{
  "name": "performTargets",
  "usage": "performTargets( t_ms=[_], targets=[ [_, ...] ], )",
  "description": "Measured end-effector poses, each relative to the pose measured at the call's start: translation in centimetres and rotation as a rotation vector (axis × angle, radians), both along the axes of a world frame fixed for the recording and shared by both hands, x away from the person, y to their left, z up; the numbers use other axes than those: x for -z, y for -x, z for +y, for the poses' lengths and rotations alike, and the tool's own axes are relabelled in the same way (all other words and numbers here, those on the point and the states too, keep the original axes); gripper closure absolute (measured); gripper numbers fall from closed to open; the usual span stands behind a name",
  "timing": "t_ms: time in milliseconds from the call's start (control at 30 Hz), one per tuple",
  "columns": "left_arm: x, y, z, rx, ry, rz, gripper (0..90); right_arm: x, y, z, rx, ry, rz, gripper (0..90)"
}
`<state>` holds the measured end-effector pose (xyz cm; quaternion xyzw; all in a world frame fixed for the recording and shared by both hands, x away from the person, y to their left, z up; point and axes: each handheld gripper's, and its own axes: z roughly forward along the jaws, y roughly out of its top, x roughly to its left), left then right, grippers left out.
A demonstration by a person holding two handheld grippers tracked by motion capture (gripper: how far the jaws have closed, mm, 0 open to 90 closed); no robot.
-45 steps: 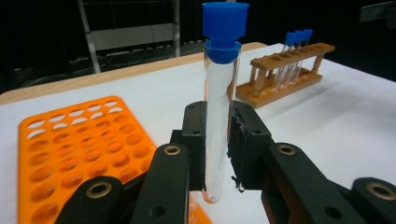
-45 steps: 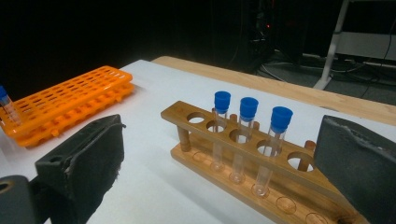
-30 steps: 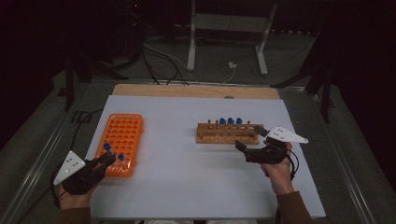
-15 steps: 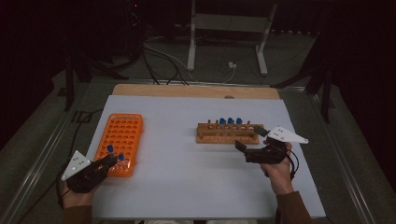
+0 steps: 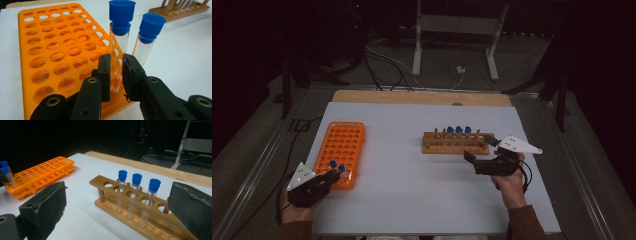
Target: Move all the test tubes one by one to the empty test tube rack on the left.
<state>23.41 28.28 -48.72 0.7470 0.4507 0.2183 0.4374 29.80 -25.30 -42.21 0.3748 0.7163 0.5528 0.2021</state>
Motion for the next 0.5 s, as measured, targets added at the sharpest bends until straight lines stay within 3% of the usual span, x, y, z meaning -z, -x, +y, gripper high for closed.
performTargets(
  t_ms=[200,400,500],
  targets=[
    [0.09,0.03,-0.11,0.009,-0.021,0.013,78.2,0.12,-0.04,0.07,-0.003,0.004,0.003,2.2],
    [0.27,0.15,-0.39,0.021,-0.072,0.034,78.2,0.18,-0.03,0.11,-0.005,0.002,0.006,2.2],
    [0.24,0.21,-0.33,0.022,-0.069,0.037,78.1,0.21,-0.04,0.11,-0.006,0.003,0.005,2.2]
  ],
)
